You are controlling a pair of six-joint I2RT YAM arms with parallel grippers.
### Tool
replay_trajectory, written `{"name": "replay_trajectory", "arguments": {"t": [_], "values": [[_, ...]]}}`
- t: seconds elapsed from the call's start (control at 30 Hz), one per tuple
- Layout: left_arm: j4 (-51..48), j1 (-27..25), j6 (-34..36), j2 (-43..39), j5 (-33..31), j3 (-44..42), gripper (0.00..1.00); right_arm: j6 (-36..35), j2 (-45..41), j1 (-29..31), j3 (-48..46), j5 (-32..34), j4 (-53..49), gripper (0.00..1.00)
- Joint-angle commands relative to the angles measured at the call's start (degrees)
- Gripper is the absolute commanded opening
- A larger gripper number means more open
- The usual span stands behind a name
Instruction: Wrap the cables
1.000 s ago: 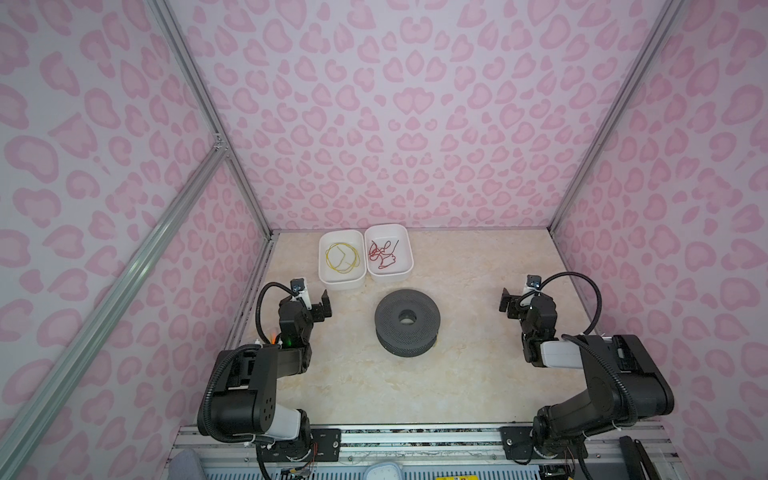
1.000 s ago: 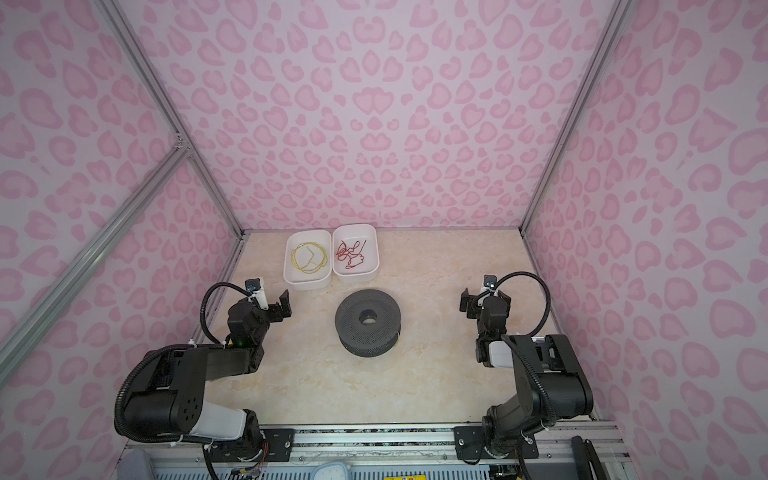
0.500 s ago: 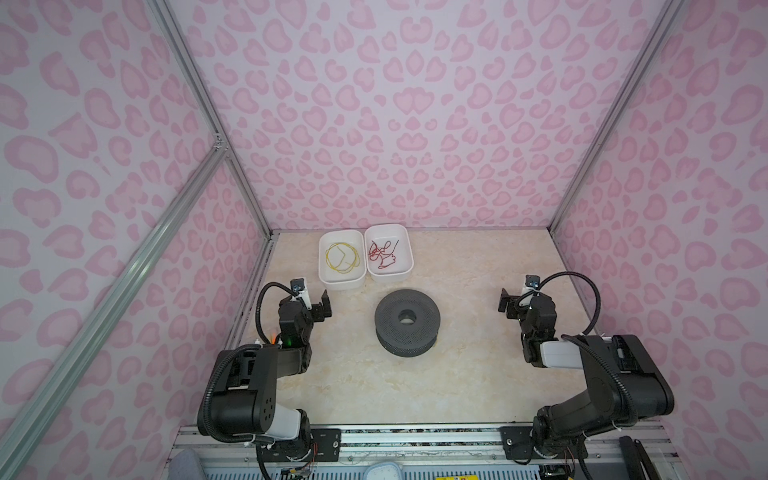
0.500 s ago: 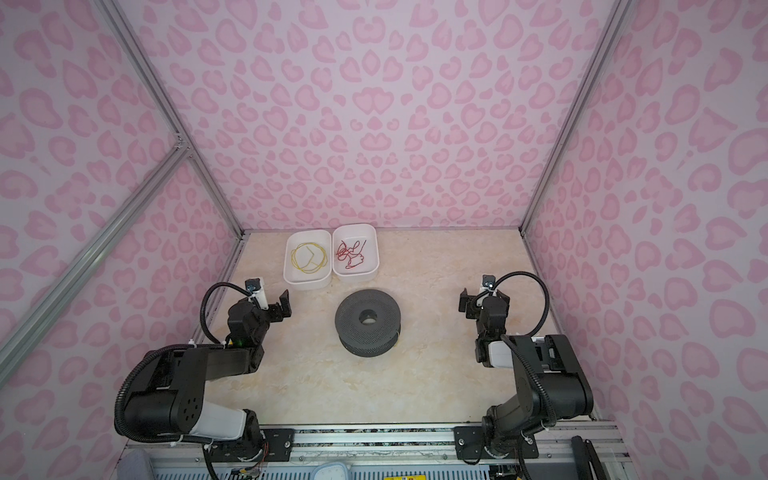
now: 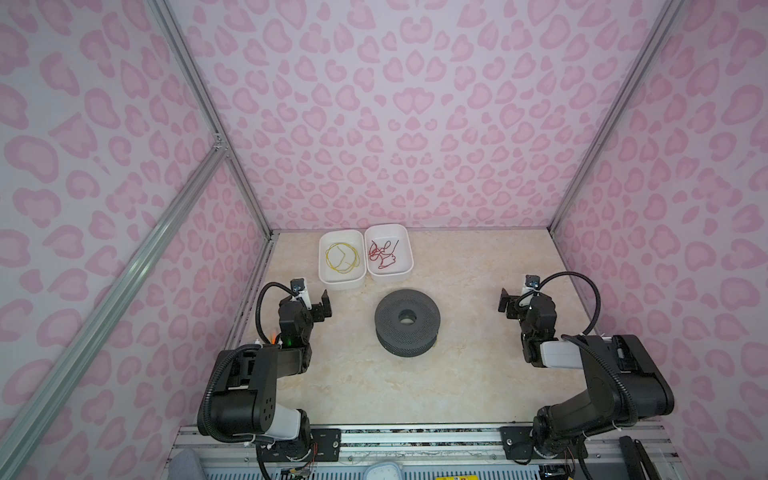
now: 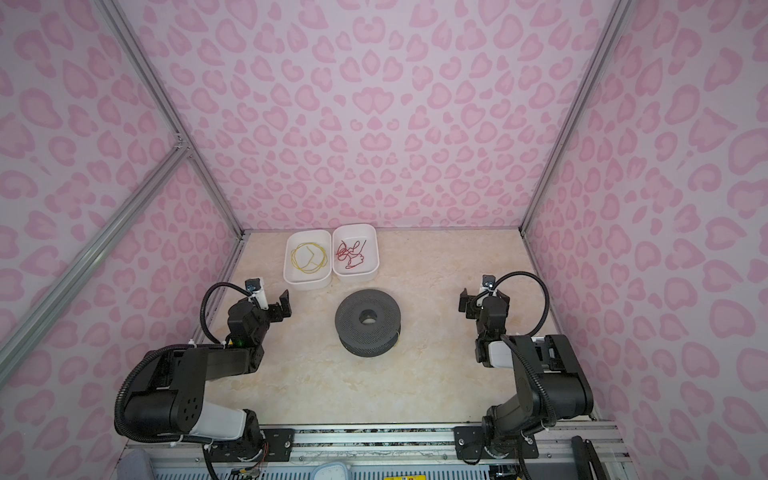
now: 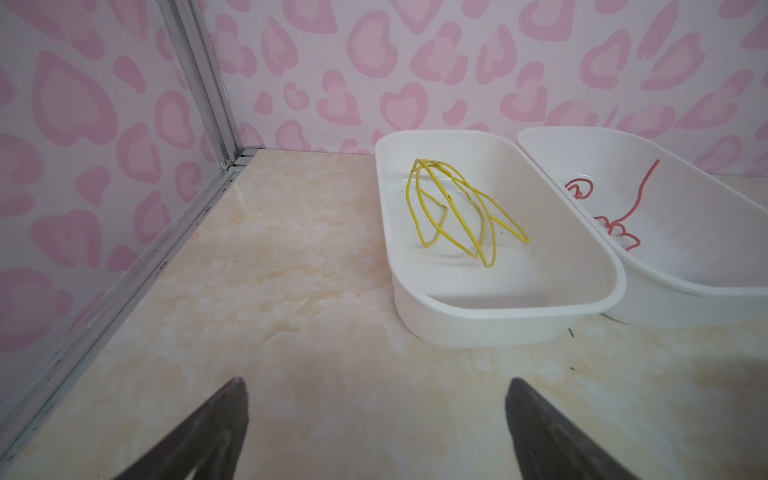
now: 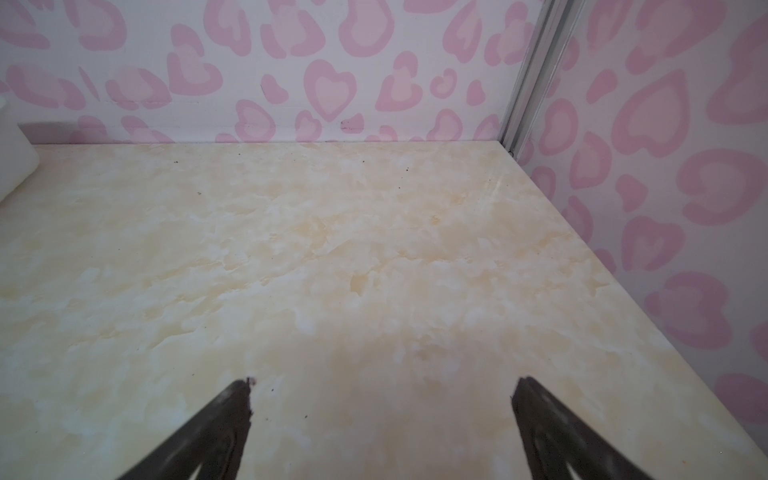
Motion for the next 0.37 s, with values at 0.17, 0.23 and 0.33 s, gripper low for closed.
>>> {"name": "replay_trajectory", "arguments": {"t": [0.17, 0.23, 0.33], "values": [[0.55, 0.0, -0.13, 0.42, 0.25, 0.95, 0.98, -0.16, 0.1, 0.08, -0.19, 0.41, 0.56, 1.0], [0.56, -0.02, -0.11, 0.39, 0.25, 0.83, 0.98, -0.14, 0.08, 0.12, -0.13, 0.36, 0.49, 1.0], [0.78, 0.05, -0.18, 0.18, -0.15, 0.57, 0.98, -0.07, 0.05, 0.07, -0.21, 0.4, 0.54, 1.0]]}}
